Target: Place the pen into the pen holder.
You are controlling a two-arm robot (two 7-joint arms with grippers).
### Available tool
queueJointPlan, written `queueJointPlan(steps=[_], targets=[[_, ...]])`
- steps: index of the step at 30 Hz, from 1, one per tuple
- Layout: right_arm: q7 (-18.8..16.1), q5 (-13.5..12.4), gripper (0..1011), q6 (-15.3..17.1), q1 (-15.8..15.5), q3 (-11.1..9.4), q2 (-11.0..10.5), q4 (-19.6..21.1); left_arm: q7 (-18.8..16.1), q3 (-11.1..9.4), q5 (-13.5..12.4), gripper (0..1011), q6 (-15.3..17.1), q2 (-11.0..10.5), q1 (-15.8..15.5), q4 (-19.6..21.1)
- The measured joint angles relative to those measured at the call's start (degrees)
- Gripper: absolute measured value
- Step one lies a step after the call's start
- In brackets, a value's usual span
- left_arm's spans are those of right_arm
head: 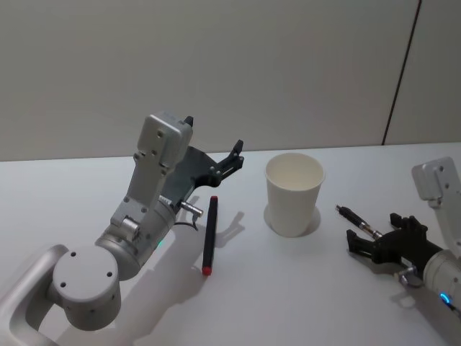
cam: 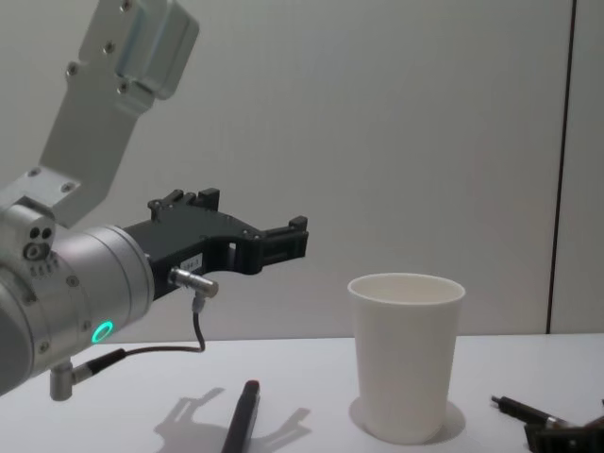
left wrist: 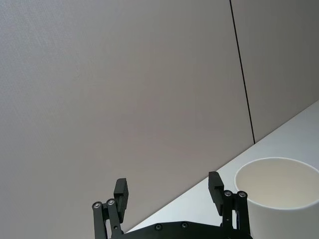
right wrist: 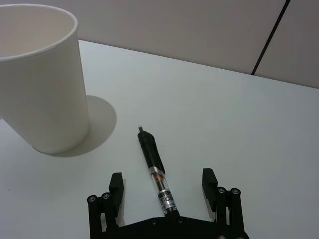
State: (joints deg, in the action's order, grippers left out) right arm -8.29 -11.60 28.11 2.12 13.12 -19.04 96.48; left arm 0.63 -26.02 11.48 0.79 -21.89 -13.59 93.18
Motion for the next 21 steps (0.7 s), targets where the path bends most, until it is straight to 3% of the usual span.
queueJointPlan(steps=[2,9,21], targets=[[-0.1,0.0,994,0.0,0.0,0.0,0.0,-0.1,0.0,0.0,0.0,1001,0.0,0.0,0.0,0.0],[-0.3,0.1,826,0.0,0.2,0.1,0.1,-0.2,0.0,0.0,0.0,1001,0.0,0.0,0.0,0.0],[-0.4,0.2,747,0.1,0.2,0.1,0.2,-0.4,0.0,0.0,0.0,1001,0.0,0.0,0.0,0.0]])
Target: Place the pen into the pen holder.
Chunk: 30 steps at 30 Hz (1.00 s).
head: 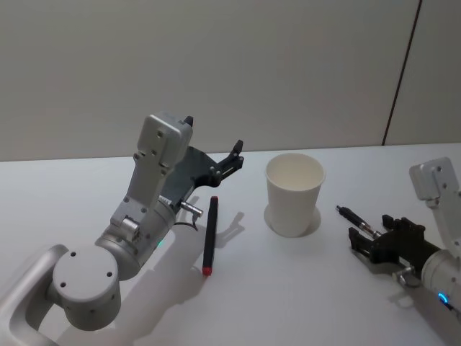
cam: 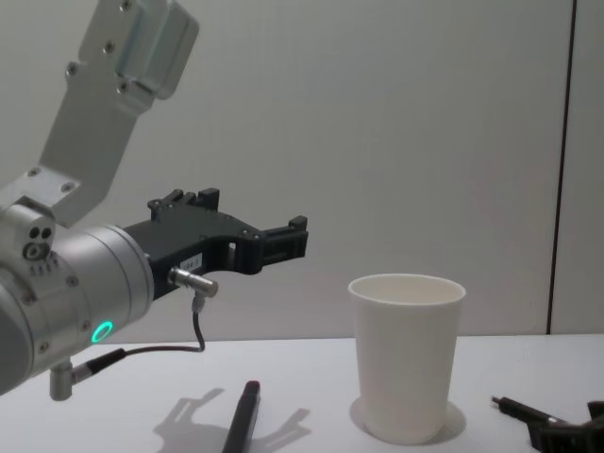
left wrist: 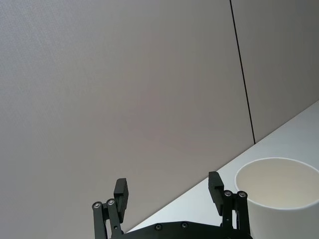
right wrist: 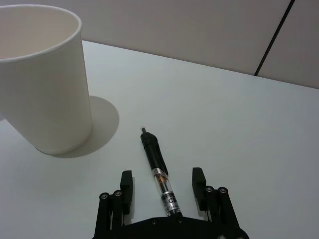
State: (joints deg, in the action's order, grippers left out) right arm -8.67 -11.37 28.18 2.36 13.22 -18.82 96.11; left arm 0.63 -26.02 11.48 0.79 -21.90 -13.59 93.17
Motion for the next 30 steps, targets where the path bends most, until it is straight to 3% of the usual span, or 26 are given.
queueJointPlan(steps=[30], targets=[[1.3,-0.5,547,0.3,0.7,-0.3,0.7,-0.8,0.0,0.0,0.0,1001,0.0,0.0,0.0,0.0]])
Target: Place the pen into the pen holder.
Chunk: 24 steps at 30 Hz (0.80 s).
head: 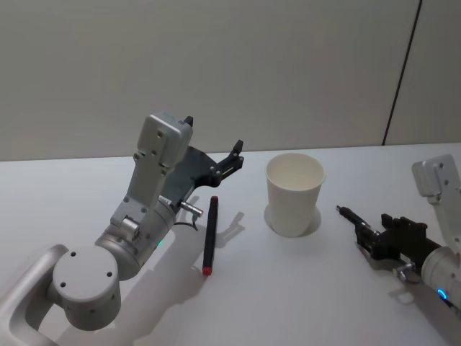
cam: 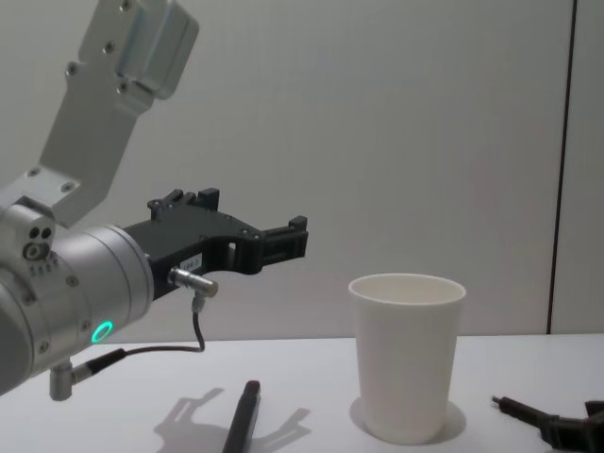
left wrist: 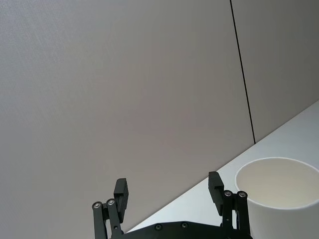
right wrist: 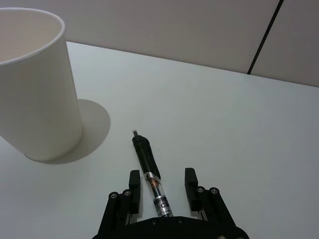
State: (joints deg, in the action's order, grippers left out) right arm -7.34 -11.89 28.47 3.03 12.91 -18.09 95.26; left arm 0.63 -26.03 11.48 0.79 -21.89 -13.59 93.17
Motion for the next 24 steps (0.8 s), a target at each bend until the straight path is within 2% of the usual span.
queueJointPlan(steps=[12,16,19,21,23,24], targets=[[-0.3,0.0,464,-0.2,0.0,0.0,0.0,-0.1,0.0,0.0,0.0,1001,0.0,0.0,0.0,0.0],[-0.4,0.0,380,-0.3,0.0,0.0,0.0,-0.1,0.0,0.0,0.0,1001,0.0,0.0,0.0,0.0],[-0.5,0.0,262,-0.3,0.0,0.0,0.0,-0.1,0.0,0.0,0.0,1001,0.0,0.0,0.0,0.0],[-0.5,0.0,225,-0.4,0.0,0.0,0.0,-0.2,0.0,0.0,0.0,1001,0.0,0.0,0.0,0.0],[-0.6,0.1,134,-0.4,0.0,0.0,0.0,-0.2,0.0,0.0,0.0,1001,0.0,0.0,0.0,0.0],[-0.6,0.1,134,-0.4,0.0,0.0,0.0,-0.2,0.0,0.0,0.0,1001,0.0,0.0,0.0,0.0]])
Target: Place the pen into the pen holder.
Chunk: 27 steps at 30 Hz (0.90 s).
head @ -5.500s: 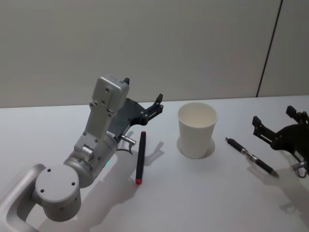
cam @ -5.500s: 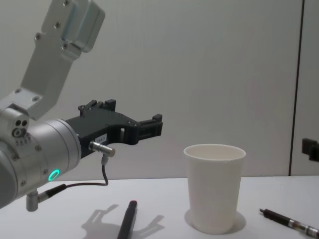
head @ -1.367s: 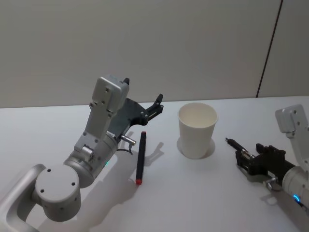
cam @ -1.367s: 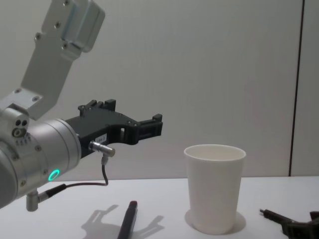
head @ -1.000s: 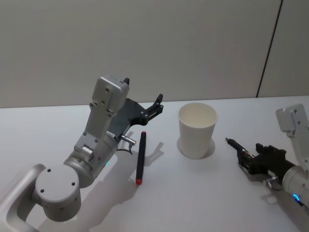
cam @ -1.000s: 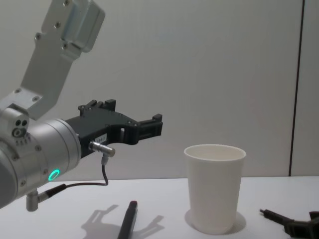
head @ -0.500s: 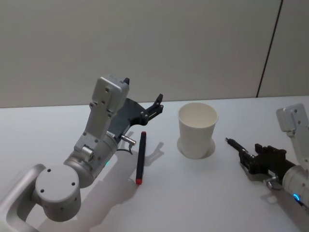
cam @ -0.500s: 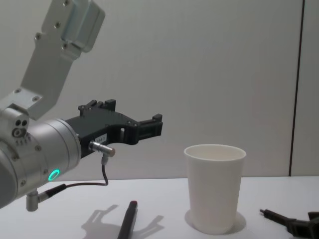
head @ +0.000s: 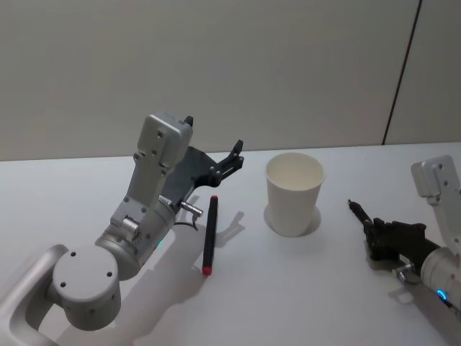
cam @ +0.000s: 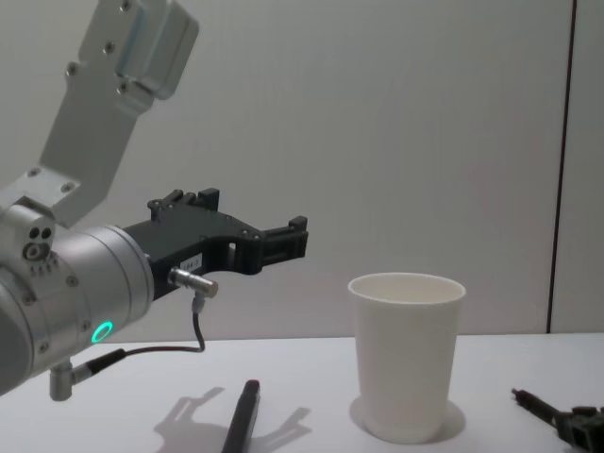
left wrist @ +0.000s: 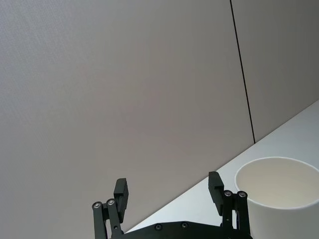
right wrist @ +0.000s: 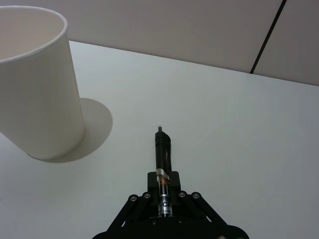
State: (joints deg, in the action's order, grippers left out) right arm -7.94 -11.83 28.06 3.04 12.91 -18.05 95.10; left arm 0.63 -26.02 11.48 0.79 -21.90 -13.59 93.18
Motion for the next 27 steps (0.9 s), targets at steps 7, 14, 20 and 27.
queueJointPlan(steps=[7,14,20,27], targets=[[-0.1,0.0,122,-0.1,0.0,0.0,0.0,0.0,0.0,0.0,0.0,1001,0.0,0.0,0.0,0.0],[-0.4,0.0,122,-0.6,0.0,0.0,0.0,0.0,0.0,0.0,0.0,1001,0.0,0.0,0.0,0.0],[-1.3,-0.2,122,-3.0,0.0,-0.2,-0.1,-0.1,0.0,0.0,0.0,1001,0.0,0.0,0.0,0.0],[-2.8,-0.8,122,-7.6,0.0,-0.5,-0.3,-0.2,0.0,0.0,0.0,1001,0.0,0.0,0.0,0.0]])
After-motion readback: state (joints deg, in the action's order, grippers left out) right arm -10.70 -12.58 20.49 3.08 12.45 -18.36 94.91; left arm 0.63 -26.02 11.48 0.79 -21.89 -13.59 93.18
